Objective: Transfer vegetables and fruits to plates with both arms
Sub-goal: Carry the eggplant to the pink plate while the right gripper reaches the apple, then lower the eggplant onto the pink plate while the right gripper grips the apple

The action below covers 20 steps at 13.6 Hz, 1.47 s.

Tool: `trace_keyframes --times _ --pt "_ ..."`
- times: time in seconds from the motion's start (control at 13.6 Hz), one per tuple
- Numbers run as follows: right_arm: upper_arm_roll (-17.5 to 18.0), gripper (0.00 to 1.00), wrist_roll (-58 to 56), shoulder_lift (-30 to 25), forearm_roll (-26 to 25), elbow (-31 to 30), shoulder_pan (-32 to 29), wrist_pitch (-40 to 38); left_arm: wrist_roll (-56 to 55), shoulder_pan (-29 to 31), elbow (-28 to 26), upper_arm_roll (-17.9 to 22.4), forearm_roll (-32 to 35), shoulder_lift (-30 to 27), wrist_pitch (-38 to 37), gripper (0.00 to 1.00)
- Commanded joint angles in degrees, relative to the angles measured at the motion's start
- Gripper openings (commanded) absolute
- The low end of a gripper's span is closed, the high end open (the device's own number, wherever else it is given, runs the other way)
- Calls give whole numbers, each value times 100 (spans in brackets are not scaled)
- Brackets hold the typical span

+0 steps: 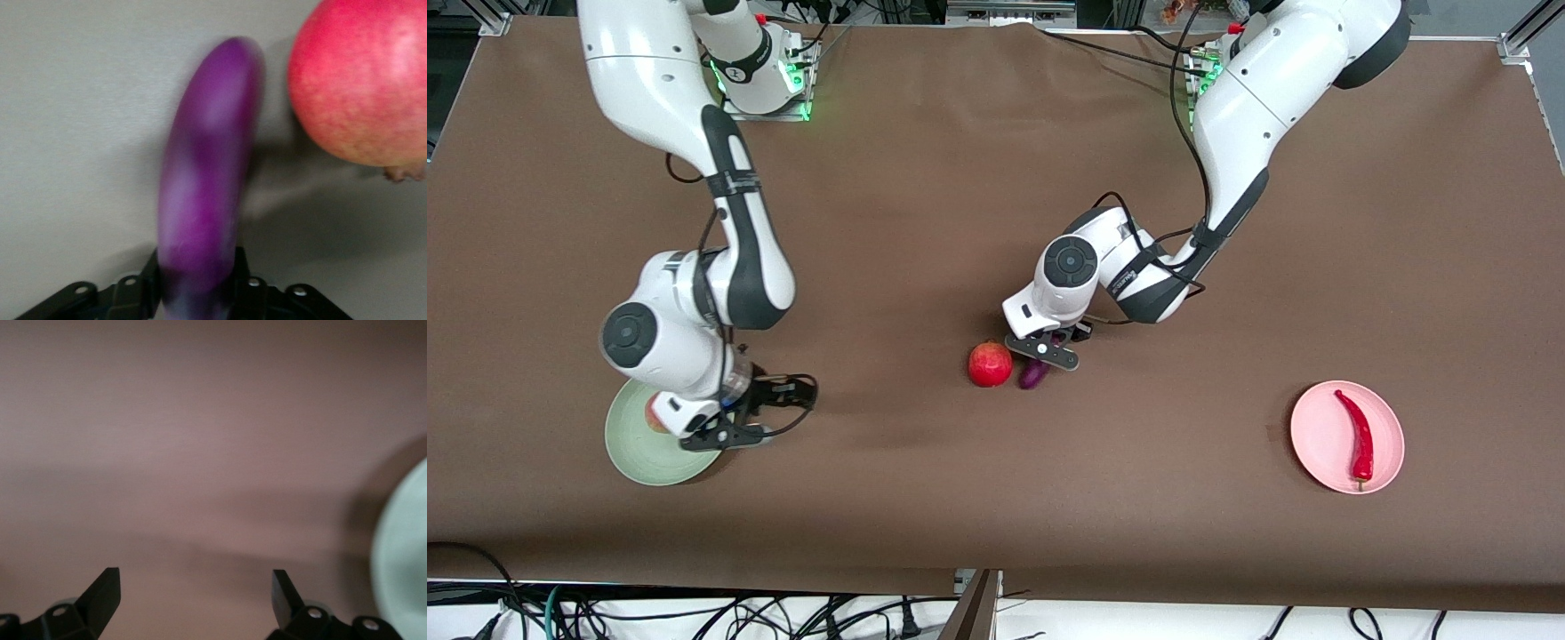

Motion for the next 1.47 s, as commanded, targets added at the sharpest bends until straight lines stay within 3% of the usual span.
trace_keyframes --times 0.0,0.15,0.44,0.66,0.88,1.39 --pt "-23 100 257 -95 828 -79 317 22 -75 165 -43 -41 77 -488 -809 0" --pt "-23 100 433 -69 1419 -79 711 239 -49 340 -25 -42 51 -866 -1338 0" --pt "-23 100 1828 264 1430 -79 1713 1671 547 1427 -16 -33 68 -1420 -1753 0" --pt "-23 100 2112 599 1430 -79 2171 2463 1670 2561 141 2 147 -1360 -1675 0" --pt "-32 100 2121 749 1412 -79 2374 2658 2717 3284 230 72 165 -1132 -1289 0" --pt "-32 100 2148 881 1324 -79 2577 2711 3159 3593 124 538 235 -710 -286 2"
